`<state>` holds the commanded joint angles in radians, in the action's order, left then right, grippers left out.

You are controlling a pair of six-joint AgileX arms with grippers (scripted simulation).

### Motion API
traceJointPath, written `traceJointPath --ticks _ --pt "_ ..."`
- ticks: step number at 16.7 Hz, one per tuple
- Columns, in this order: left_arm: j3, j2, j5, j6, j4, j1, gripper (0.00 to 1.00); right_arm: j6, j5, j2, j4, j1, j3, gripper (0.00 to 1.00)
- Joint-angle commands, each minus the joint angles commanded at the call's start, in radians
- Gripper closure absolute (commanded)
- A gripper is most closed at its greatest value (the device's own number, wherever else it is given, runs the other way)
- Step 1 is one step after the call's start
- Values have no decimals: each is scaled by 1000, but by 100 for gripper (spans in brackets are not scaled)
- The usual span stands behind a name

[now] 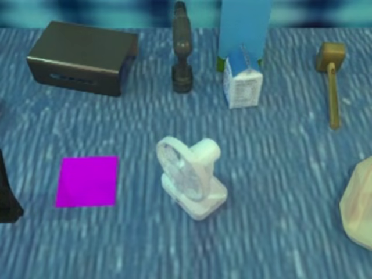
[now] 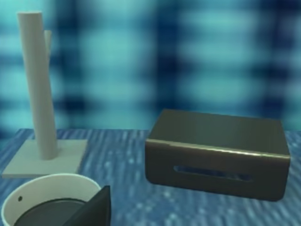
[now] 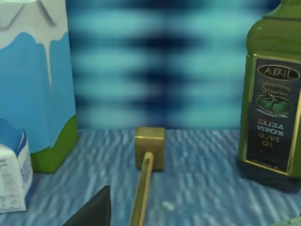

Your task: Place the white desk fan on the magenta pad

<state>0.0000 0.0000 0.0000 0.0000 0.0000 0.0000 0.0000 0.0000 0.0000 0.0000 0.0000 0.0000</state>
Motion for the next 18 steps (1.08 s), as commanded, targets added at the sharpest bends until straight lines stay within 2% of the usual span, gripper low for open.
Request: traceJointPath --ticks 4,7,11,18 --pt "28 31 2 -27 -30 -16 0 0 0 0 0 0 0 0" --pt "148 157 3 -129 -145 -71 0 0 0 0 0 0 0 0" --pt "446 468 2 -350 -379 -182 0 0 0 0 0 0 0 0" --pt "1152 1213 1 -843 -865 -425 0 0 0 0 0 0 0 0"
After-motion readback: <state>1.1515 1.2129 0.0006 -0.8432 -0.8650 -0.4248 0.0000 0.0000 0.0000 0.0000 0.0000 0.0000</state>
